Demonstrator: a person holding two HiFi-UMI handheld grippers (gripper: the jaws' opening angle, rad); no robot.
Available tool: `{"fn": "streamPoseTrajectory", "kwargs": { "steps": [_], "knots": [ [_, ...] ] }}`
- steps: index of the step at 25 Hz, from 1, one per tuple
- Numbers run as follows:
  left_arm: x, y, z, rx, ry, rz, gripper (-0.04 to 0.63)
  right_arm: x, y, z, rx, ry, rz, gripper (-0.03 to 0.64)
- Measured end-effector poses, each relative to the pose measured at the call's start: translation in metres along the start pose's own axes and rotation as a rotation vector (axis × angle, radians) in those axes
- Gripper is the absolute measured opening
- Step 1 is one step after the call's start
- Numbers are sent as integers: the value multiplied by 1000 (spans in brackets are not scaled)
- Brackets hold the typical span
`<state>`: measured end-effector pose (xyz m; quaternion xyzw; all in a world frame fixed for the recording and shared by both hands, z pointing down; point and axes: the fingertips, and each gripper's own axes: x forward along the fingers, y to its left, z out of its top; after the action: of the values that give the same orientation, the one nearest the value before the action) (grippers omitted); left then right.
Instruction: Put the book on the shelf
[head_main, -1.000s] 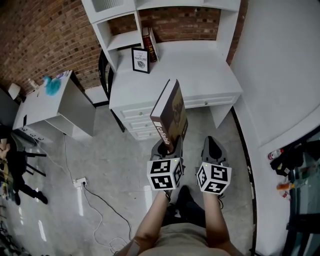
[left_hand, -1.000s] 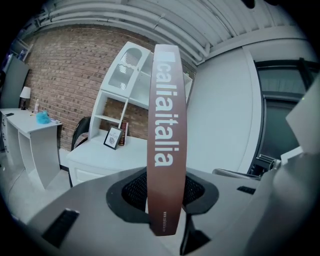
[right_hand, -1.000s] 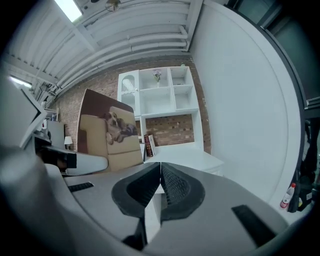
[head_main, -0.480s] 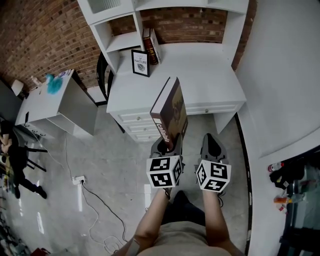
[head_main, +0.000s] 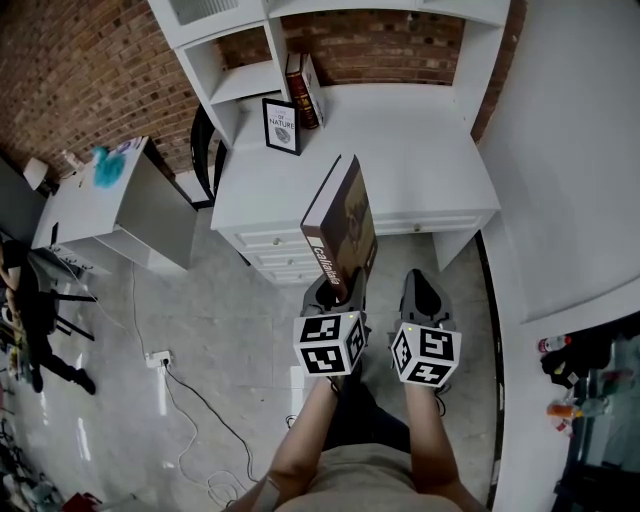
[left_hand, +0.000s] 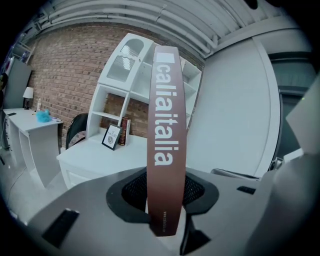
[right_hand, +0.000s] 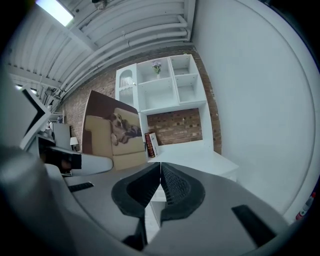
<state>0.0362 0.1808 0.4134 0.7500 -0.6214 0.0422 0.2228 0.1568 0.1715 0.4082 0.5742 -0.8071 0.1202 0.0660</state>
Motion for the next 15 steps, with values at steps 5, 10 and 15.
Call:
{"fn": "streamPoseTrajectory", "kwargs": {
  "steps": [5, 10, 15],
  "knots": [
    [26, 5, 12, 2, 1, -11, 149, 26, -5, 6, 0, 3, -5, 17],
    [55, 15, 27, 12, 1, -20, 149, 61, -8, 17, -1, 1, -8, 17],
    [86, 33, 45, 6, 1, -14, 149, 98, -6, 28, -2, 2, -10, 17]
  ]
}}
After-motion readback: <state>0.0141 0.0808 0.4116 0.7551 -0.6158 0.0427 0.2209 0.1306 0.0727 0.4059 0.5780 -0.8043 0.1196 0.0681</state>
